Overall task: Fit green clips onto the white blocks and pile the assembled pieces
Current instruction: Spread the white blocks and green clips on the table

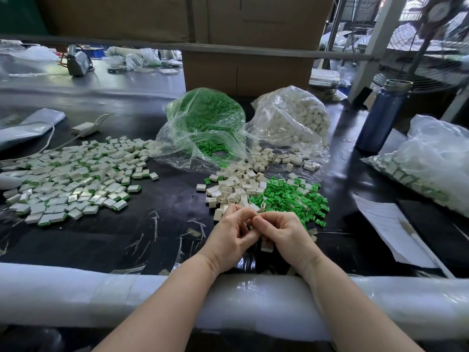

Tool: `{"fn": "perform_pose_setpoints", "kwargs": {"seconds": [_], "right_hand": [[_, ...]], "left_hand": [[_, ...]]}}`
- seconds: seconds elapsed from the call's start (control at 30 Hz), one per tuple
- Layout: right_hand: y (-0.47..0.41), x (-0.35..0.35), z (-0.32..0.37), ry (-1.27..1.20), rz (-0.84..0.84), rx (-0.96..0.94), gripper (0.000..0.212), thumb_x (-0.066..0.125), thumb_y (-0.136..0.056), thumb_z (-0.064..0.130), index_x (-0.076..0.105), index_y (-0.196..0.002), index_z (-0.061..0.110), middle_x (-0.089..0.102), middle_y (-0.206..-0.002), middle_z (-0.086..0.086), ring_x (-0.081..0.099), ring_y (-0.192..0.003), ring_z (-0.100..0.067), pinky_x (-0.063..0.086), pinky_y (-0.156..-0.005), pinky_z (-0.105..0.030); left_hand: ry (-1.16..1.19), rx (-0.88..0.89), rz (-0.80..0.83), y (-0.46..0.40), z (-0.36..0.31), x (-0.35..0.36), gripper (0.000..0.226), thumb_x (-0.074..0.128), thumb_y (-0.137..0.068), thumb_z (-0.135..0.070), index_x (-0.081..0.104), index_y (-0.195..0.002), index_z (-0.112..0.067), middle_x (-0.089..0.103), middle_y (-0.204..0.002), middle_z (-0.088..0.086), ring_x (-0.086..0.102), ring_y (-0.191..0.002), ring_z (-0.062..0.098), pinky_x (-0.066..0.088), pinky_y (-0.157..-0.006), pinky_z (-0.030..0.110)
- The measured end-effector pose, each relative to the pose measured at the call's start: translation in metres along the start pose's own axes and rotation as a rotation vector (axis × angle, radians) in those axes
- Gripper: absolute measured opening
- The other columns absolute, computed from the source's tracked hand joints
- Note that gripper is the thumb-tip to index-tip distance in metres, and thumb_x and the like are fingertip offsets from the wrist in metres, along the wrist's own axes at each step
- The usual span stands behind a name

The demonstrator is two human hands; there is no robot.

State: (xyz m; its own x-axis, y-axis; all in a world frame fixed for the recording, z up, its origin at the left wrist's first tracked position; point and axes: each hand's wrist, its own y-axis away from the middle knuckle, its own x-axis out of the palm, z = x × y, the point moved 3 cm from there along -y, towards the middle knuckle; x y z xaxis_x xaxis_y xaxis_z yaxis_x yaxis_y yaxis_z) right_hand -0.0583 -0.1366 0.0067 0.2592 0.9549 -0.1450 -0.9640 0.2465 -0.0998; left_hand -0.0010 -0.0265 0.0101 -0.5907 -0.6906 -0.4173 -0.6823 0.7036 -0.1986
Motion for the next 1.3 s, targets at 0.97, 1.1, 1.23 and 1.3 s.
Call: {"fn": "perform_pose_setpoints", "kwargs": {"seconds": [0.97,1.1,1.23,1.3], "right_hand": [[0.002,-0.006,0.007,0.244,-0.259,-0.210,0.014,0.071,-0.076,-0.001,0.069,-0.076,0.012,0.063,-0.079,-0.004,0.056,-0.071,-0.012,0.047,-0.066,-0.016],[0.000,-0.004,0.005,0.356,-0.235,-0.182,0.010,0.066,-0.081,0.000,0.063,-0.077,0.009,0.057,-0.078,0.001,0.051,-0.072,-0.009,0.043,-0.067,-0.014],[0.002,-0.007,0.006,0.390,-0.318,-0.211,0.007,0.066,-0.083,0.006,0.064,-0.081,0.013,0.060,-0.079,0.003,0.054,-0.072,-0.008,0.043,-0.066,-0.012],[0.003,-0.012,0.006,0.390,-0.397,-0.208,0.009,0.067,-0.083,0.008,0.064,-0.082,0.016,0.062,-0.080,0.002,0.056,-0.074,-0.011,0.045,-0.066,-0.014]], "left_hand": [[-0.029,-0.054,-0.073,-0.003,0.006,-0.003,0.016,0.063,-0.086,-0.018,0.063,-0.096,-0.006,0.049,-0.102,0.011,0.050,-0.078,0.021,0.051,-0.081,0.032],[-0.073,-0.067,-0.072,-0.003,0.007,-0.003,0.017,0.063,-0.086,-0.021,0.065,-0.096,-0.008,0.054,-0.101,0.009,0.056,-0.089,0.026,0.050,-0.087,0.038],[-0.031,-0.063,-0.196,-0.001,0.008,-0.007,0.008,0.063,-0.086,-0.013,0.065,-0.091,-0.018,0.064,-0.088,0.003,0.062,-0.081,0.018,0.053,-0.080,0.028],[-0.052,-0.072,-0.342,0.000,0.010,-0.013,0.014,0.062,-0.086,-0.009,0.065,-0.098,-0.016,0.066,-0.088,0.002,0.063,-0.082,0.016,0.053,-0.080,0.026]]}}
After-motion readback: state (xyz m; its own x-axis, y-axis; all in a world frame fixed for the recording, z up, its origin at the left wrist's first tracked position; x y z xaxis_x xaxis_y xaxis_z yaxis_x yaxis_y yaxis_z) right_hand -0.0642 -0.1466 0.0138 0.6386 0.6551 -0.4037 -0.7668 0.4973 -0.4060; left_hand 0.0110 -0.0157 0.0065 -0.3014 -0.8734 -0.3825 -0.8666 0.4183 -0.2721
